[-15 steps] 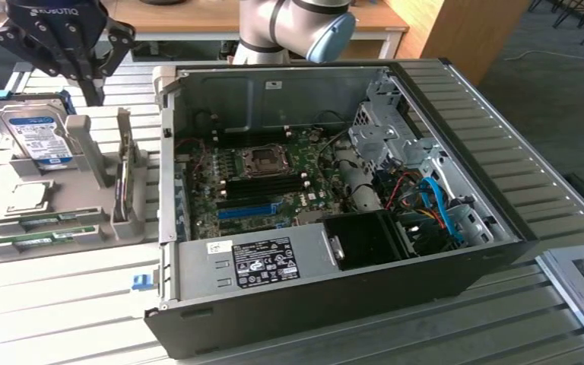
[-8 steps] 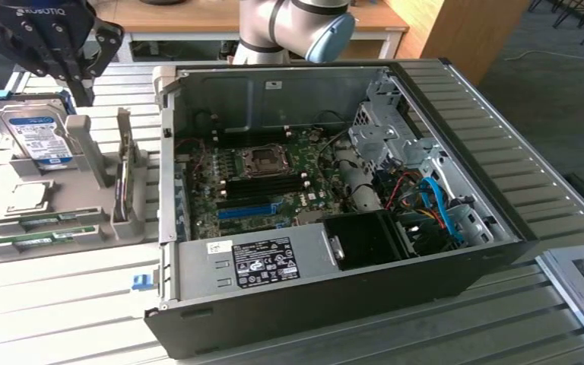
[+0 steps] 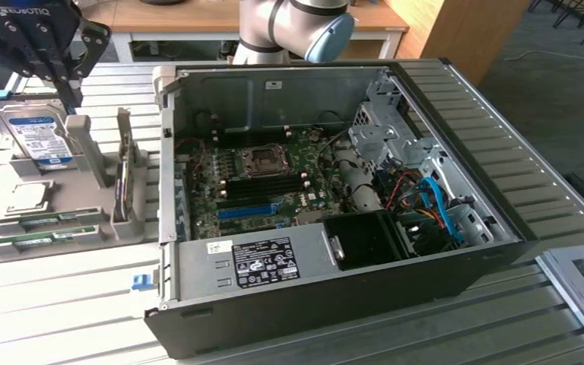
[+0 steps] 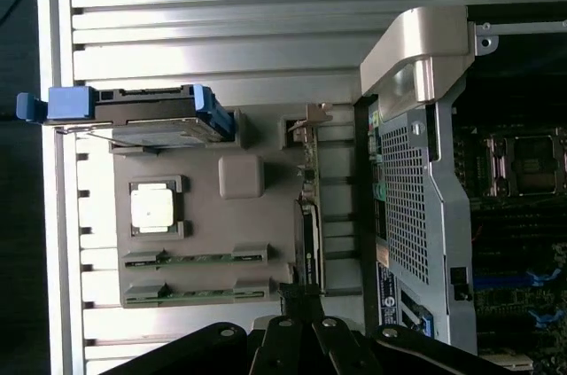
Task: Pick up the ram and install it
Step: 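Reach for the ram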
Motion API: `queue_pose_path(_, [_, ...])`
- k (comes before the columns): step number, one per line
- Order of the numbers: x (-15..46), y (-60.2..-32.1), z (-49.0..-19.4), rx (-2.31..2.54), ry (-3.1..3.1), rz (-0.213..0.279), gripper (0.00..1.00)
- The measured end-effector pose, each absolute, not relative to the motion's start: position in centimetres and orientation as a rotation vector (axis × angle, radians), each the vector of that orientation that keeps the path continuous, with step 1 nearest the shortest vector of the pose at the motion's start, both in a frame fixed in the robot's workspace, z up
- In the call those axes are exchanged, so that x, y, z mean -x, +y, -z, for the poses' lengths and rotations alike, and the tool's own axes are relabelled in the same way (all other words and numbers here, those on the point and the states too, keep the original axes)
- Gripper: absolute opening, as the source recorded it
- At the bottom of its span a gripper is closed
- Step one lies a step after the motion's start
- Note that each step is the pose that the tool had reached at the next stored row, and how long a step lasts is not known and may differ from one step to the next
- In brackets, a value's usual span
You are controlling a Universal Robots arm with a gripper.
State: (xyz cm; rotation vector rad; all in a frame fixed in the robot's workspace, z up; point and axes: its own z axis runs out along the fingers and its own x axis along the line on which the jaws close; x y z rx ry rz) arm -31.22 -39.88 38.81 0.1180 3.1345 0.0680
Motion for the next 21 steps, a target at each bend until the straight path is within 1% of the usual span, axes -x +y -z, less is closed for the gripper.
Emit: queue_pose_path(21, [34.7,-39.9,-38.7,-0.118,3.136,-0.068,0.1])
